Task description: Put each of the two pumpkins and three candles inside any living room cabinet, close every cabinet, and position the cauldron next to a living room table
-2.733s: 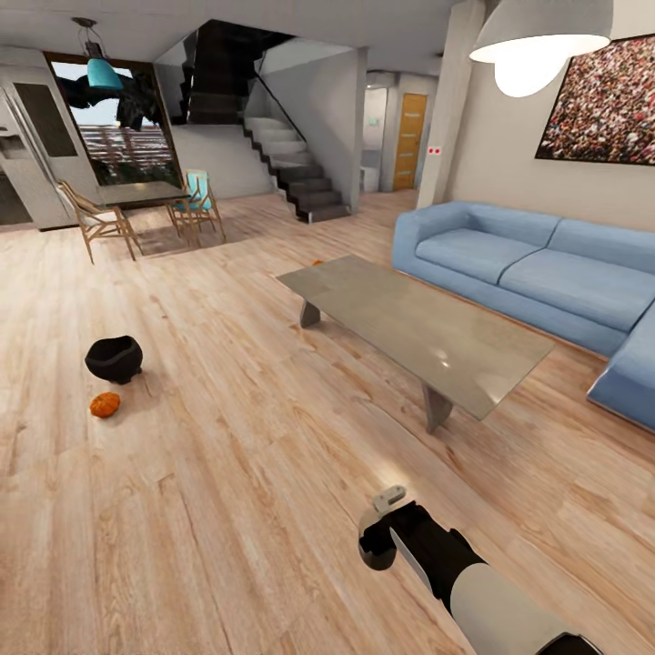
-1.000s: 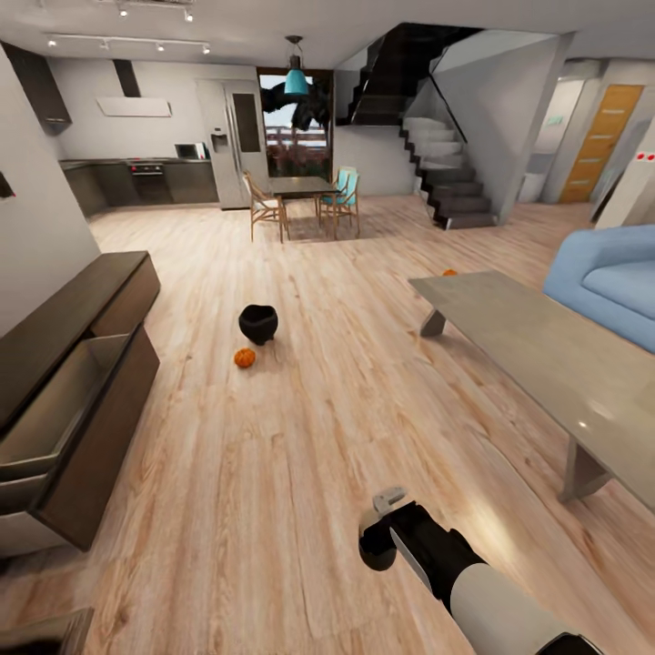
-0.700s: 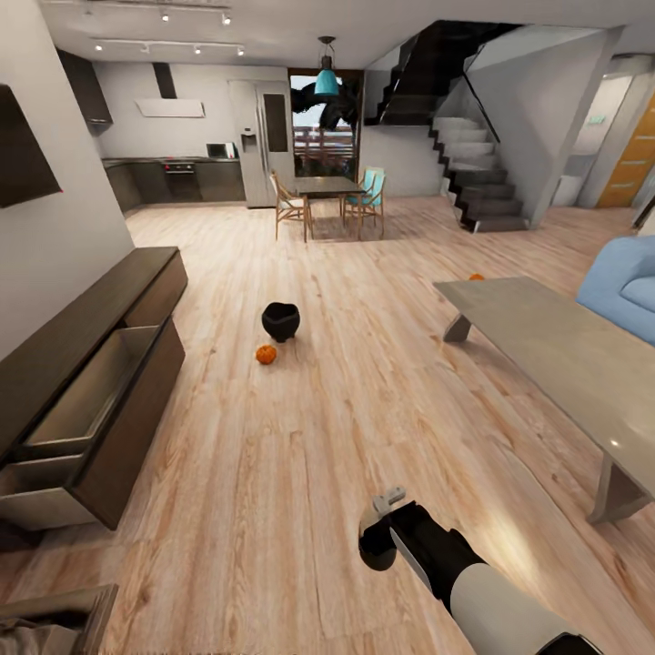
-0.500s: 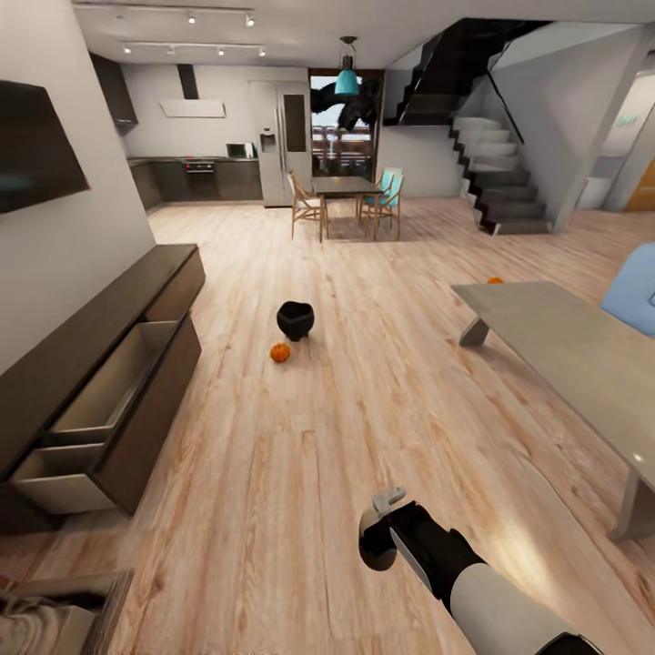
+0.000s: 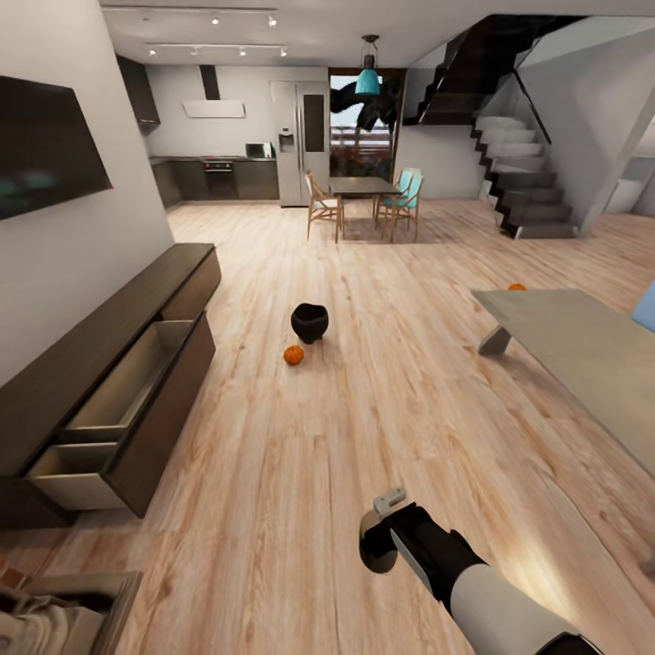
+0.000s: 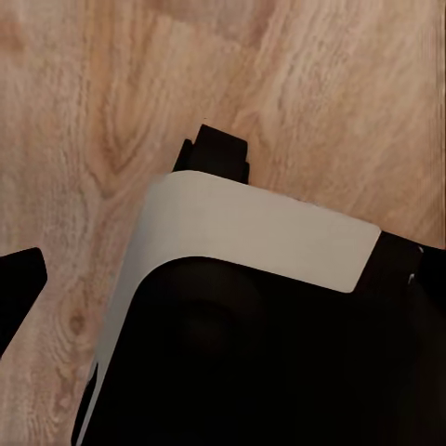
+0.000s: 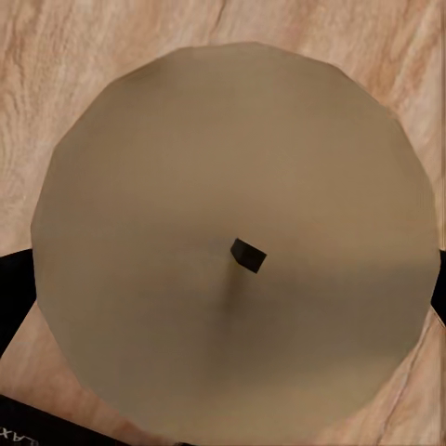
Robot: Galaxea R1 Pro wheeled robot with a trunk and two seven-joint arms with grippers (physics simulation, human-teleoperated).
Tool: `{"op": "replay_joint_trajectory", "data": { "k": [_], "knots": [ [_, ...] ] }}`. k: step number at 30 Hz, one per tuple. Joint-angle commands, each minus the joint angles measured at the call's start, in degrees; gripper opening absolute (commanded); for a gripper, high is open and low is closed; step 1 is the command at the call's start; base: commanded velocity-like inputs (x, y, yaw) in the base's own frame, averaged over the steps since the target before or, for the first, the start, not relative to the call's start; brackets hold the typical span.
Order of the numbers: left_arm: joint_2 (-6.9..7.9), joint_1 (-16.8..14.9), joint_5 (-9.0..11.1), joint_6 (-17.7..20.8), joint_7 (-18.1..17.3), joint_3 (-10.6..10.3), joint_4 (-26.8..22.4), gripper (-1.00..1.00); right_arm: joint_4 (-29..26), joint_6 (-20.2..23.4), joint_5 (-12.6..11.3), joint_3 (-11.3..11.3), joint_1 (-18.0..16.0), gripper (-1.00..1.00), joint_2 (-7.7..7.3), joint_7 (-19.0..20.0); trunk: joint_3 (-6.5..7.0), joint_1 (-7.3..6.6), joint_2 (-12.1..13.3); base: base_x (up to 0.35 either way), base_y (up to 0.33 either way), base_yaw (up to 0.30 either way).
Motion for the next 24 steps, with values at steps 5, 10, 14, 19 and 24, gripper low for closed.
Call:
{"op": "replay_joint_trajectory", "data": {
  "k": [5, 10, 14, 19, 24],
  "knots": [
    [0.00, 0.0, 0.0, 0.0, -0.1, 0.0, 0.0, 1.00, 0.4, 0.0, 0.0, 0.0, 0.0, -1.00, 0.01, 0.0, 0.00, 0.00, 0.0, 0.331, 0.000, 0.000],
    [0.00, 0.0, 0.0, 0.0, -0.1, 0.0, 0.0, 1.00, 0.4, -0.2, -0.1, 0.0, 0.0, -1.00, 0.01, 0.0, 0.03, 0.00, 0.0, 0.242, 0.000, -0.008],
    [0.00, 0.0, 0.0, 0.0, -0.1, 0.0, 0.0, 1.00, 0.4, -0.3, -0.2, 0.0, 0.0, -1.00, 0.01, 0.0, 0.23, 0.00, 0.0, 0.036, 0.000, -0.170],
    [0.00, 0.0, 0.1, 0.0, -0.1, 0.0, 0.0, 1.00, 0.4, -0.3, -0.2, 0.0, 0.0, -1.00, 0.01, 0.1, 0.55, 0.00, 0.0, 0.003, 0.000, -0.221],
    [0.00, 0.0, 0.0, 0.0, -0.1, 0.0, 0.0, 1.00, 0.4, -0.3, -0.2, 0.0, 0.0, -1.00, 0.01, 0.2, 0.88, 0.00, 0.0, 0.000, 0.000, -0.226]
  ]
}}
